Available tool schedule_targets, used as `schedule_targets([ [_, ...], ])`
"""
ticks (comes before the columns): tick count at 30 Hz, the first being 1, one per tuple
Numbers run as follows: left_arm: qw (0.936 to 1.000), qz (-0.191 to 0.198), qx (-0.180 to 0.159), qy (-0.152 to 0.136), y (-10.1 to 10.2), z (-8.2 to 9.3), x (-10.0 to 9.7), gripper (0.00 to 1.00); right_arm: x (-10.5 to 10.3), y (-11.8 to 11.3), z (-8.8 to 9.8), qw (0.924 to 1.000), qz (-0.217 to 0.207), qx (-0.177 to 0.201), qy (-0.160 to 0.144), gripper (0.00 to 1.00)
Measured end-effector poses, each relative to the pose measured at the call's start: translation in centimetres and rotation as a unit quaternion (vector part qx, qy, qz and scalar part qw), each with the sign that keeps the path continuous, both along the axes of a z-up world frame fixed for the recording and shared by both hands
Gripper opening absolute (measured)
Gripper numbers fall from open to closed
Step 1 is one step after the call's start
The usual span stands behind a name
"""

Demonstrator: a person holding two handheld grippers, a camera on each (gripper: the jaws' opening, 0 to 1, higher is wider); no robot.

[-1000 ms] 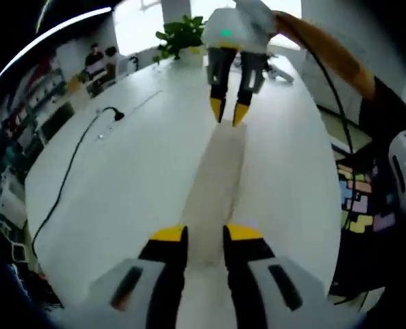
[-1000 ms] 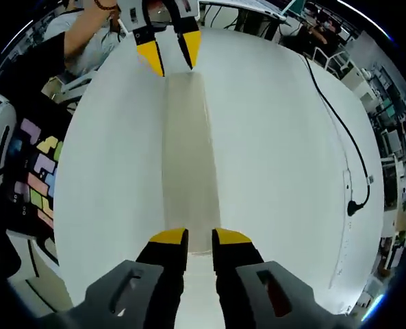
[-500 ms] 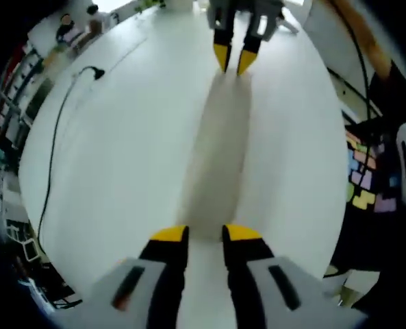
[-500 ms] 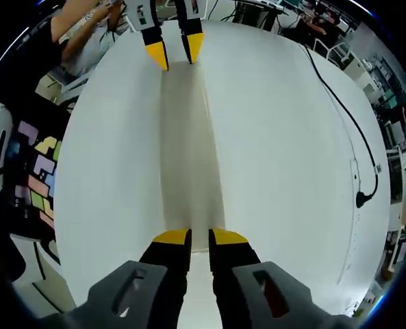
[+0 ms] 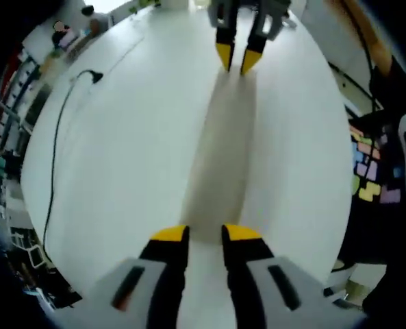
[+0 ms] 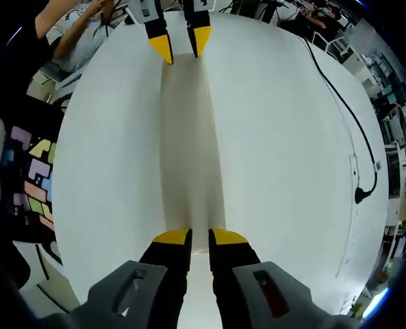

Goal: Arrange the utensils inside the cutlery case until each visible utensil rests in its matching compartment.

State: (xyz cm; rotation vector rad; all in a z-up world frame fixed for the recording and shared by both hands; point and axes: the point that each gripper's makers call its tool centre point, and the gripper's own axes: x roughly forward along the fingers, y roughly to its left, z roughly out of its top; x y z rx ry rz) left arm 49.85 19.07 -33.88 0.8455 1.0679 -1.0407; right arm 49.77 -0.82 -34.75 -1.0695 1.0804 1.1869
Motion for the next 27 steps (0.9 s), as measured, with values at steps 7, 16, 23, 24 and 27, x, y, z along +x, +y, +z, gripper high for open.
schedule_targets([
  [7,0.9974,0.005,0.056,0.045,-0.1,-0.3,-0.1,0.21,-0.8,0.1,-0.2,1.0000,-0.002,0.003,-0.003,0.09],
  [16,0.9937,-0.009,0.090,0.066,-0.4,-0.3,-1.0,0.21,-1.8,0.0,-0.6,0.9998,-0.014,-0.006,0.012,0.09],
  [23,0.9936,-0.014,0.092,0.065,-0.9,-1.0,-2.5,0.22,-1.1,0.0,-0.5,0.9997,-0.018,0.014,0.012,0.09],
  [24,0.9937,-0.014,0.091,0.065,-0.9,-1.1,-2.7,0.22,-1.2,0.0,-0.5,0.9996,-0.020,0.016,0.011,0.09],
  [27,0.9940,-0.014,0.088,0.064,-1.1,-1.3,-2.7,0.22,-1.4,0.1,-0.6,0.9996,-0.021,0.016,0.009,0.09],
])
